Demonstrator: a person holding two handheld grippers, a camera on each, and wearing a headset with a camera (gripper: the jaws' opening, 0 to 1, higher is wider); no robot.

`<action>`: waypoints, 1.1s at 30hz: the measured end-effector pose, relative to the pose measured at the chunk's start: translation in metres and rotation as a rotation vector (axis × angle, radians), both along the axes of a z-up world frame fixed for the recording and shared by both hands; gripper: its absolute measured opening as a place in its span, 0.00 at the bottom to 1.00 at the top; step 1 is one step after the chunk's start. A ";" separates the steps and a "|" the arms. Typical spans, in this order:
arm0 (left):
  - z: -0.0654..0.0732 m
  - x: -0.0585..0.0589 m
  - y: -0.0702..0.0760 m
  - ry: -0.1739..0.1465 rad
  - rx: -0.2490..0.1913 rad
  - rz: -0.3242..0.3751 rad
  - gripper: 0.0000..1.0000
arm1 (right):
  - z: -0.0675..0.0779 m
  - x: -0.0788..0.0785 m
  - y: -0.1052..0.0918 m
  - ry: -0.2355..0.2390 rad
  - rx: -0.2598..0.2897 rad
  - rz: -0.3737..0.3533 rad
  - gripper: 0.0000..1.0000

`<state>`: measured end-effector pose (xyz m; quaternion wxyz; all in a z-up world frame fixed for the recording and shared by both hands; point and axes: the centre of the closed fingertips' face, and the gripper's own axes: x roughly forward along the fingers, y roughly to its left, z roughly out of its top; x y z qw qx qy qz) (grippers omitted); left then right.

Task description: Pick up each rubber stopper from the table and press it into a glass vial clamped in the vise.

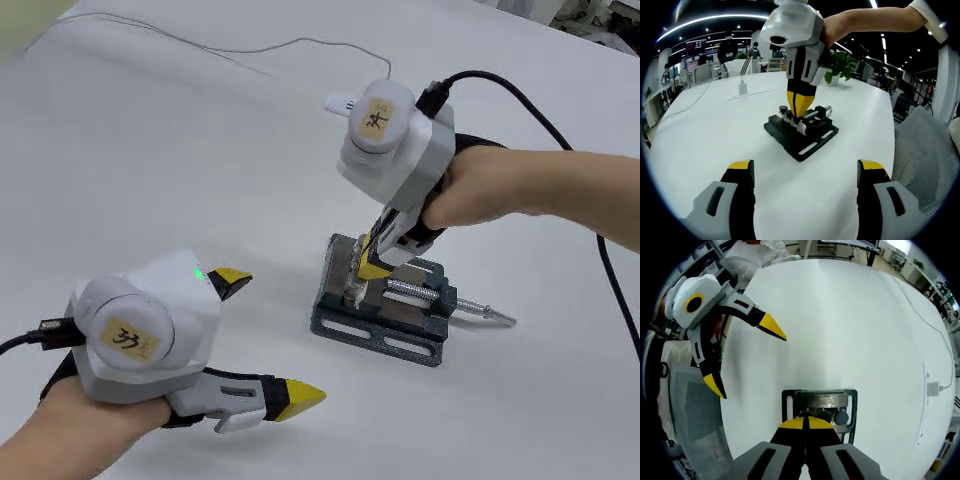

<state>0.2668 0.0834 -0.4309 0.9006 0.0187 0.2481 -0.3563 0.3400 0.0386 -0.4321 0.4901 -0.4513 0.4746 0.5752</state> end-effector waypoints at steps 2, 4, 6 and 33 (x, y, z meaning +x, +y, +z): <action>0.004 0.001 0.000 -0.008 0.002 0.001 0.83 | 0.000 -0.001 -0.001 -0.004 0.002 0.001 0.00; 0.008 0.002 0.000 -0.018 0.003 0.003 0.82 | 0.000 -0.001 -0.001 -0.009 -0.005 0.001 0.00; 0.011 0.003 0.001 -0.024 0.006 0.007 0.82 | -0.001 0.000 -0.001 0.004 -0.012 -0.012 0.00; 0.036 -0.003 -0.014 -0.060 0.021 0.008 0.82 | 0.000 -0.002 -0.004 -0.014 0.246 -0.250 0.00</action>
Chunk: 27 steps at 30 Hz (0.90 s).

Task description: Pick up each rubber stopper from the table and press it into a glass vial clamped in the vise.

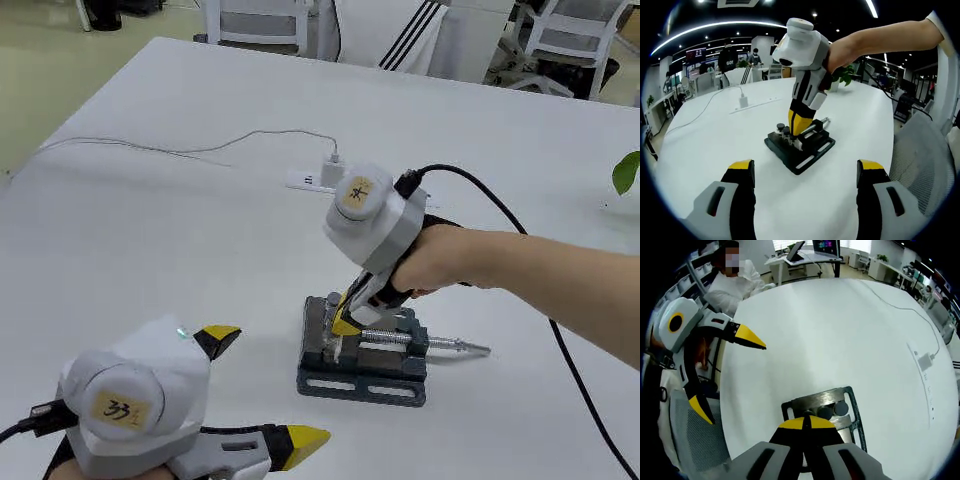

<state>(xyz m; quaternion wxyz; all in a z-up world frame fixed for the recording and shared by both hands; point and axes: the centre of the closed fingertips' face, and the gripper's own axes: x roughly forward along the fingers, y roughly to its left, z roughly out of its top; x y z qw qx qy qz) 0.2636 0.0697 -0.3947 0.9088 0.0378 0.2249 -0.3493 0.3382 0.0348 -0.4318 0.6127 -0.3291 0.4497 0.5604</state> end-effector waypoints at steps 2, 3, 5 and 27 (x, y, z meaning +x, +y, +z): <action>0.000 -0.001 -0.001 -0.002 0.006 -0.005 0.82 | 0.000 -0.001 0.000 -0.021 0.019 0.017 0.00; 0.001 -0.001 -0.001 -0.003 0.008 -0.004 0.82 | 0.000 -0.002 0.000 -0.029 0.027 0.015 0.00; 0.001 -0.002 -0.001 -0.002 0.009 -0.003 0.82 | 0.000 -0.002 0.000 -0.037 0.041 0.006 0.00; 0.001 -0.005 0.003 -0.002 0.033 -0.001 0.82 | 0.003 -0.004 -0.003 -0.099 0.170 -0.034 0.00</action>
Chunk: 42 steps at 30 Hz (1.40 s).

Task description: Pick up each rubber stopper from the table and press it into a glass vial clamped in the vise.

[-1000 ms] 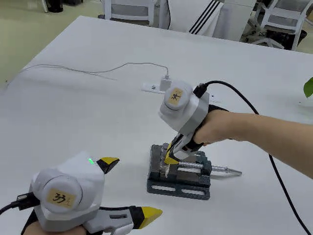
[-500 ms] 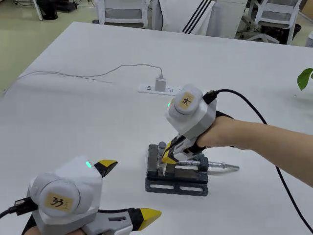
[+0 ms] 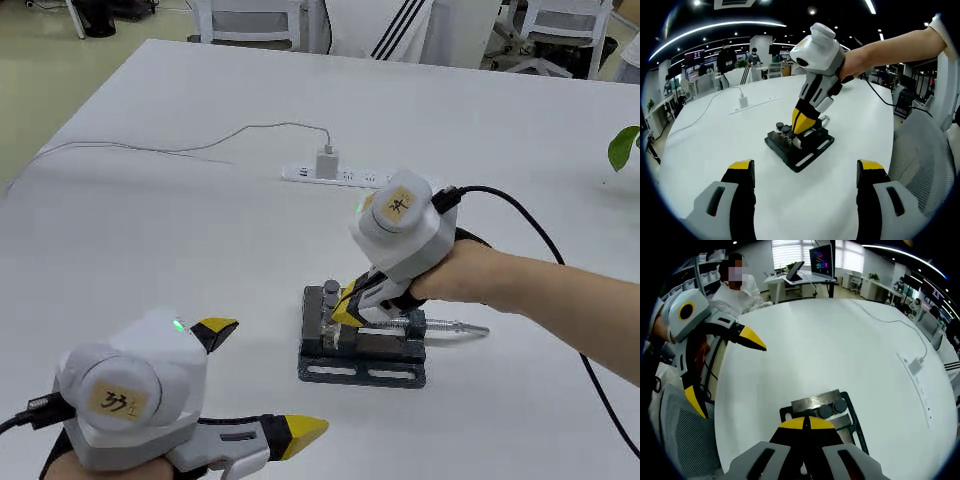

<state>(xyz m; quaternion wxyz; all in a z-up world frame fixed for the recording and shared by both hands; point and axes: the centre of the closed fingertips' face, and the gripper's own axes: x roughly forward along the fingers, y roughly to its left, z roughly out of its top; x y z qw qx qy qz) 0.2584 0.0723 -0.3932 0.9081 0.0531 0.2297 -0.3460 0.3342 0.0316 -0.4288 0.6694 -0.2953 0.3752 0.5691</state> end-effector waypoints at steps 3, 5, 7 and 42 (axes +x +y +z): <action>0.000 0.000 0.000 0.001 0.002 -0.004 0.82 | -0.005 -0.004 -0.011 0.003 -0.040 0.016 0.00; 0.000 -0.001 -0.001 0.001 0.004 -0.012 0.82 | -0.008 -0.006 -0.019 -0.007 -0.042 0.020 0.05; 0.000 0.000 -0.002 -0.002 0.006 -0.015 0.82 | -0.006 -0.008 -0.024 -0.006 -0.019 0.002 0.06; -0.007 -0.003 0.005 0.002 0.016 -0.042 0.86 | -0.005 -0.065 -0.126 -0.051 0.206 -0.346 0.91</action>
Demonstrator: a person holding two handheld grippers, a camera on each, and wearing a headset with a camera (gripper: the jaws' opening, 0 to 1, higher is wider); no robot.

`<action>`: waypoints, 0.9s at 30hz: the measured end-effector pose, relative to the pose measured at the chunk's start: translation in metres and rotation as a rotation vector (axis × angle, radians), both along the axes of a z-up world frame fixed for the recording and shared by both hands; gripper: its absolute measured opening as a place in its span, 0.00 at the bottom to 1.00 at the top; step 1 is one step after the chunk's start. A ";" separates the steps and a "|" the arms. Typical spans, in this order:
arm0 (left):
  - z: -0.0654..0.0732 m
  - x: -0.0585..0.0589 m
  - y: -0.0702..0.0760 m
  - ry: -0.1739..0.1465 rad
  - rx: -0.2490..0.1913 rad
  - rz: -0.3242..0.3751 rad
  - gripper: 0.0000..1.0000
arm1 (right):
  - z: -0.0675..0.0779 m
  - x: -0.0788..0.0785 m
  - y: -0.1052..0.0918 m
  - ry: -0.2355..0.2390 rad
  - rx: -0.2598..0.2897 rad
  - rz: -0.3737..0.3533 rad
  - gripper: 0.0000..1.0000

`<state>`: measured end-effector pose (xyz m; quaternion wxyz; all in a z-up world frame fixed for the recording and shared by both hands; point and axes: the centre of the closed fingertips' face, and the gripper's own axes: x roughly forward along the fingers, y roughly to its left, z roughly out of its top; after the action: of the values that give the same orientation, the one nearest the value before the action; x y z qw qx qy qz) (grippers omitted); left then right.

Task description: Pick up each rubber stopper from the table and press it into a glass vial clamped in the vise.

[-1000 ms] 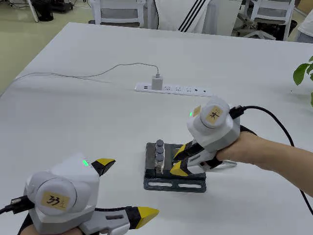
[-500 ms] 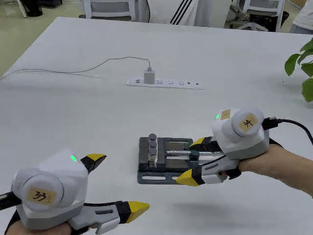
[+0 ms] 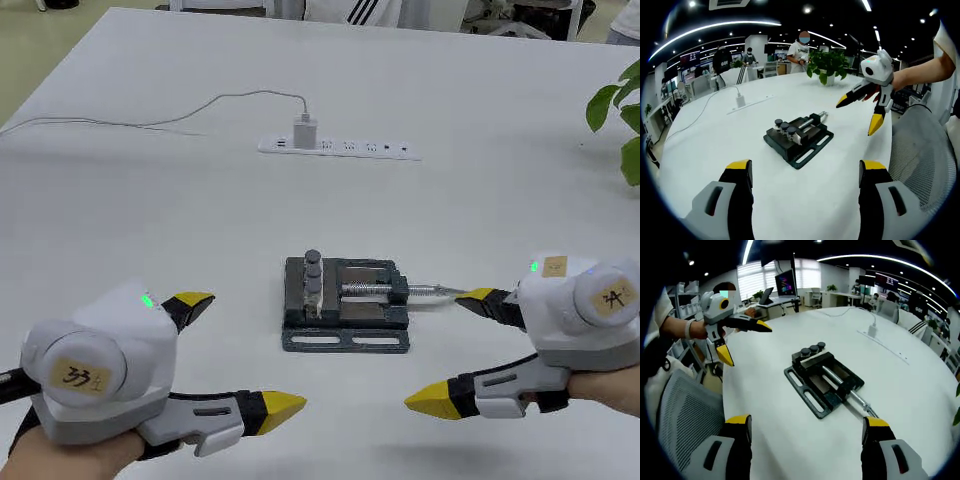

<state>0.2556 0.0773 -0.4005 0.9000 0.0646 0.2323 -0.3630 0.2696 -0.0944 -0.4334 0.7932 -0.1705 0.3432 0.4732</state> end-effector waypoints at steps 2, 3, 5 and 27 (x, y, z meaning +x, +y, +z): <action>-0.001 0.000 0.002 0.003 0.001 0.001 0.87 | 0.000 -0.001 -0.006 -0.011 -0.002 -0.021 0.95; -0.001 0.000 0.002 0.003 0.000 0.002 0.87 | 0.001 -0.001 -0.008 -0.010 0.001 -0.028 0.97; -0.001 0.000 0.004 0.005 -0.004 0.005 0.88 | 0.002 -0.002 -0.012 -0.010 0.003 -0.042 0.99; -0.007 -0.005 0.016 0.018 0.000 0.025 0.99 | -0.004 -0.013 -0.034 0.005 0.012 -0.130 0.99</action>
<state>0.2508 0.0928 -0.4073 0.9024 0.0585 0.2413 -0.3521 0.2566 -0.1281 -0.4371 0.8224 -0.1420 0.3526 0.4233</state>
